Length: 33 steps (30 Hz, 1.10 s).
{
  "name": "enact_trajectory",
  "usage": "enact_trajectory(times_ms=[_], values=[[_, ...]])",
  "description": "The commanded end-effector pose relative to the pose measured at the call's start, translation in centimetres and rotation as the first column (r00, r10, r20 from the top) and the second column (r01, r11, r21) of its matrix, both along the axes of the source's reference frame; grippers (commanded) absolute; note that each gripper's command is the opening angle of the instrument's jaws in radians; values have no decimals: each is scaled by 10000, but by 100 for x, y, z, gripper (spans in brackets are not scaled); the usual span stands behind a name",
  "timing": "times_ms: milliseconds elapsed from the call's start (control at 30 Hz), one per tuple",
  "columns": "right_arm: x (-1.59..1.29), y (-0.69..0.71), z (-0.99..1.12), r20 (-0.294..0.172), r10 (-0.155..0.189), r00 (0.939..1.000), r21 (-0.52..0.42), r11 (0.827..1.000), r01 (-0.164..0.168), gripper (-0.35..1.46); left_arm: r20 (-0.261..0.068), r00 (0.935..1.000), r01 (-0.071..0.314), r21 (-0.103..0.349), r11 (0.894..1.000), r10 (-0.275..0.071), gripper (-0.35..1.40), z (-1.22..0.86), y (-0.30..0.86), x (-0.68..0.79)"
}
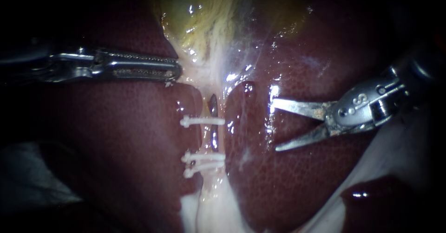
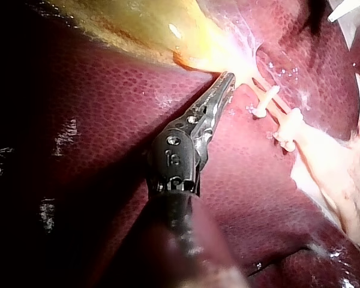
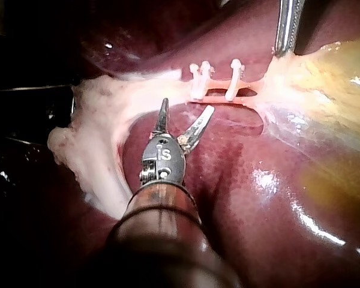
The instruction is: Go to the cutting position left tube
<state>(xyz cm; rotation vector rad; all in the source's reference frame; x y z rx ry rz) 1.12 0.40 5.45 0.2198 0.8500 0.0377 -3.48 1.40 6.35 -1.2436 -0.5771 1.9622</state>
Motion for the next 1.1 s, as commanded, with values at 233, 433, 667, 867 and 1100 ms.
enact_trajectory(times_ms=[233,433,667,867,1100], values=[[0,0,0,-1,-1,10000,-1,10000,1,139,156,9998,117,-8,9999,-117,-35,-46,7,21],[0,0,0,-1,-1,10000,-1,10000,1,139,384,9989,291,-210,9994,-282,-35,-88,7,51],[4,0,1,-28,-15,10000,30,10000,15,139,445,9981,435,-269,9987,-423,-35,-101,7,50],[19,-9,7,-256,-174,9995,307,9994,182,139,421,9981,467,-301,9985,-454,-35,-93,8,41],[51,-32,29,-34,-191,9998,1087,9939,193,141,449,9977,532,-319,9981,-517,-35,-92,8,35]])
